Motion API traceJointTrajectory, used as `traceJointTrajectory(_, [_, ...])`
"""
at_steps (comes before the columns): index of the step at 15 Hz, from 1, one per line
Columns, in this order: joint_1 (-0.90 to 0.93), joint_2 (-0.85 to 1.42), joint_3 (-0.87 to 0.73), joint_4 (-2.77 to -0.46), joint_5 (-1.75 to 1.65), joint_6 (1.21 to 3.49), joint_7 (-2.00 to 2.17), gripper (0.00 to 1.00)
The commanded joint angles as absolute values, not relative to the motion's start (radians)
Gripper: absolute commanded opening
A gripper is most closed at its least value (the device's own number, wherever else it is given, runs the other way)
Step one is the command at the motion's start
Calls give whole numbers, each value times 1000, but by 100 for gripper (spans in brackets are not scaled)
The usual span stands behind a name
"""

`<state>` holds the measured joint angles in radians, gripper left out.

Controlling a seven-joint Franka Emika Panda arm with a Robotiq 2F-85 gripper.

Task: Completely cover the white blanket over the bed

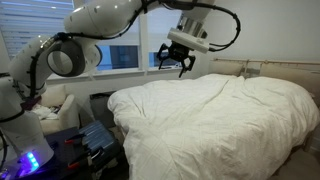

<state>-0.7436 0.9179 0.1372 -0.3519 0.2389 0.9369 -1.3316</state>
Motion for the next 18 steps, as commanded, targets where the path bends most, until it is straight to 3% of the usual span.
traceJointTrajectory(1, [-726,905,177,-352,292,935,-1373,100])
traceJointTrajectory(18, [-659,917,199,-353,328,930,-1427,100])
